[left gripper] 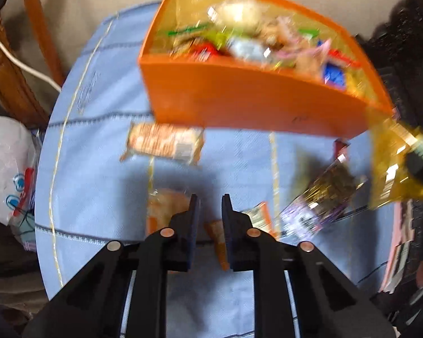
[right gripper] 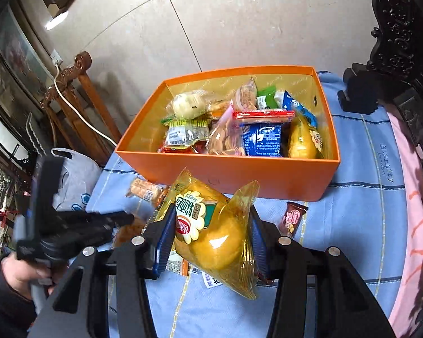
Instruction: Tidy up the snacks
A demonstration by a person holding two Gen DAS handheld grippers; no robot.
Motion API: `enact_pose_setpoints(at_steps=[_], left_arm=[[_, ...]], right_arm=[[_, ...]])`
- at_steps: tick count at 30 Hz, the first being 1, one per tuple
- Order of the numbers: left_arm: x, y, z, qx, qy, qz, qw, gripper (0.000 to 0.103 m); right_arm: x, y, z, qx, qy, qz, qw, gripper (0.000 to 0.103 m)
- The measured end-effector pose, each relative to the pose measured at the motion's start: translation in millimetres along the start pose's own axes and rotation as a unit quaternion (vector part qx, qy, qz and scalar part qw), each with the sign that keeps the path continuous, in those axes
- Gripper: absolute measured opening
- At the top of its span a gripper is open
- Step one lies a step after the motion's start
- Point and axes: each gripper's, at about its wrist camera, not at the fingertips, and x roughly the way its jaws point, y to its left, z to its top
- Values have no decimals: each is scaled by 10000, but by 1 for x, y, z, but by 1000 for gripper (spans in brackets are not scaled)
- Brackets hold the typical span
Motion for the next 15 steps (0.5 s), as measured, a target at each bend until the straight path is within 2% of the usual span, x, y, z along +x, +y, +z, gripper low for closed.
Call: enact_pose_setpoints(at_steps=[2,4,5,6,9,12,15], left_arm=[[16,8,-10,-94,179,58,9998,20],[27,14,-15,-154,304,112,9994,41],[25,17,-16,-178,270,215,9992,55],[26,20,-17,-165,156,324,9992,63],[16,29,-13,-40,-86,683,9976,78],[16,42,-11,109,-152,740,9971,79],[37,48,-22,221,-64,777,9967,79]], right_arm=[[5,-1,0,3,47,19,10000,49],[13,1,-2,13,109,41,9999,49],[15,1,-3,26,140,46,9999,49],[17,2,-5,18,186,56,9998,49],[21,7,-7,-37,271,91,9996,49],[22,12,-9,-115,299,133,9994,49],[21,13,-11,-119,314,153,9993,49]])
